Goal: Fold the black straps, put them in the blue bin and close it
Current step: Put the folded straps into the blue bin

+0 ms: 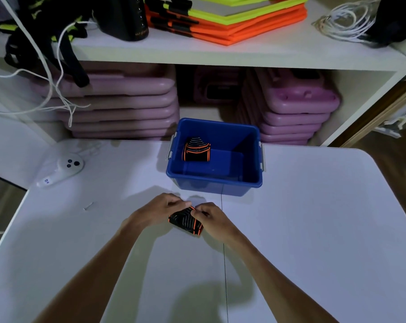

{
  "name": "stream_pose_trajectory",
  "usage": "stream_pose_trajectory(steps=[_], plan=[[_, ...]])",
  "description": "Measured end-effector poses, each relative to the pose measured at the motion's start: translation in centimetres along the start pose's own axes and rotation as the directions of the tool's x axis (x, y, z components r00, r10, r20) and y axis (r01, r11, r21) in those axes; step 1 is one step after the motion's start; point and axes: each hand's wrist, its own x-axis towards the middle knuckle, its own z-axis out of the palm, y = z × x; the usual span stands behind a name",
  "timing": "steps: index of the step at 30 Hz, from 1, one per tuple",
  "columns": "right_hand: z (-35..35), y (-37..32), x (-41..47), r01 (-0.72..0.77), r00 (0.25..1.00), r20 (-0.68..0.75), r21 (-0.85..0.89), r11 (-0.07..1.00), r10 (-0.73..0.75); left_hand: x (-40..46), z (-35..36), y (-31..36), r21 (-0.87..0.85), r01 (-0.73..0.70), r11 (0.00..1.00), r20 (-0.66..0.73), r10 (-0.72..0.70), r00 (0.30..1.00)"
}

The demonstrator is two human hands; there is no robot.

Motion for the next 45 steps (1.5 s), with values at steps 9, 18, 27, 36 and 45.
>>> stream_pose_trajectory(steps=[9, 18, 27, 36, 45], plan=[[-1.1, 0.3, -1.1, -0.026, 0.996, 0.090, 0.130, 0.991, 0.015, -0.6, 1.1, -0.3, -0.129, 0.015, 0.992, -0.048, -0.022, 0.999], [-0.3, 0.5, -0.3, -0.173, 0.985, 0.047, 0.269, 0.948, 0.166, -0.8, 1.4, 0.0, -0.069, -0.001, 0.998, -0.099, -0.006, 0.995], [-0.6, -0.3, -0.6, -0.119, 0.993, 0.042, 0.156, 0.981, 0.113, -0.4, 2.0, 0.3, -0.028, 0.095, 0.995, -0.164, -0.098, 0.982], [1.3, 1.2, 0.1, -0.012, 0.995, -0.103, -0.146, 0.989, -0.003, 0.0, 3.2, 0.3, 0.163, 0.031, 0.986, -0.289, 0.017, 0.957], [0.5, 0.8, -0.9, -0.117, 0.993, 0.019, 0.119, 0.986, 0.116, -4.2, 1.7, -2.7, 0.631, -0.212, 0.746, -0.165, 0.397, 0.903]])
